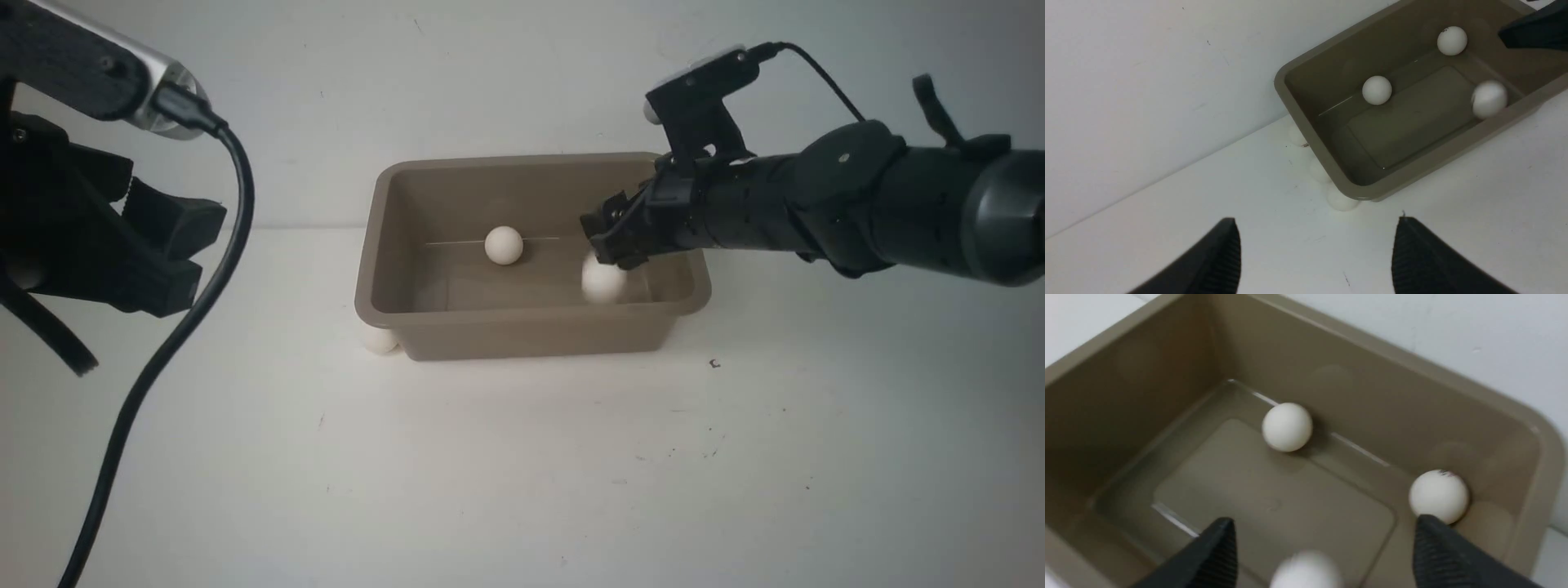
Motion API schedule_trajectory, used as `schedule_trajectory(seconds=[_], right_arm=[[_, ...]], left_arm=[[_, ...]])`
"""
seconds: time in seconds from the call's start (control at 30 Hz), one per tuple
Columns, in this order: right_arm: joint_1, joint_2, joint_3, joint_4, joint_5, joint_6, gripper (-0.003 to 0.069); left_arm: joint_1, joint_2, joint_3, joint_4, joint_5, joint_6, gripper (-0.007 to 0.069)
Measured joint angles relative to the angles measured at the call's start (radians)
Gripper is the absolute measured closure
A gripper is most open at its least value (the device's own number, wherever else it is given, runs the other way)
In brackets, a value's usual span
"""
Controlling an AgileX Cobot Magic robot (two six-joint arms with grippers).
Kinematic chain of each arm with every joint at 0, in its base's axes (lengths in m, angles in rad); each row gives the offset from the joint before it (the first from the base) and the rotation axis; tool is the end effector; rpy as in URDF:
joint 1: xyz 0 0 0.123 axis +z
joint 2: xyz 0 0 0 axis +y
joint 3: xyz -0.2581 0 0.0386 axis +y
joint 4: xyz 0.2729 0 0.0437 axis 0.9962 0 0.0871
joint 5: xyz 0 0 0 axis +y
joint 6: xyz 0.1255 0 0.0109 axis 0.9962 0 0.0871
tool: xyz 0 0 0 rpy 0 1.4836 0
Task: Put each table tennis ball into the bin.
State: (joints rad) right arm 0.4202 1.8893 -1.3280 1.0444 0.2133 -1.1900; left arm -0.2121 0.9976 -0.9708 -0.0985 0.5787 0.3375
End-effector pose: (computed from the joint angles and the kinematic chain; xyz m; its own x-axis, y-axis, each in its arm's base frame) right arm 0.4244 0.2149 0.1796 -0.4124 -0.3512 -0.8406 -0.6119 0.7904 -0.0300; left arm 0.2682 -0.0647 0.3350 -0.4023 0.3442 -0.8483 0.3693 0.9089 0.1937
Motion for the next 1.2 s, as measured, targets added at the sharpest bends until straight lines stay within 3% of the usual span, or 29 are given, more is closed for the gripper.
schedule_trajectory(seconds=[0.33, 0.57, 0.73, 1.2], right_arm=[[-0.075, -0.034, 0.000, 0.001, -0.027, -0.008, 0.0114], [-0.383, -0.082, -0.001, -0.008, 0.242, -0.068, 0.0160], [-0.491, -0.081, -0.001, -0.004, 0.422, -0.193, 0.0180], [-0.501, 0.057, -0.092, -0.008, 0.565, -0.314, 0.0195]], left_arm=[[0.000, 0.000, 0.000, 0.000, 0.019, 0.000, 0.0178], [0.000, 0.000, 0.000, 0.000, 0.019, 0.000, 0.0178], [0.000, 0.000, 0.000, 0.000, 0.019, 0.000, 0.0178], [0.000, 0.000, 0.000, -0.008, 0.019, 0.000, 0.0178]])
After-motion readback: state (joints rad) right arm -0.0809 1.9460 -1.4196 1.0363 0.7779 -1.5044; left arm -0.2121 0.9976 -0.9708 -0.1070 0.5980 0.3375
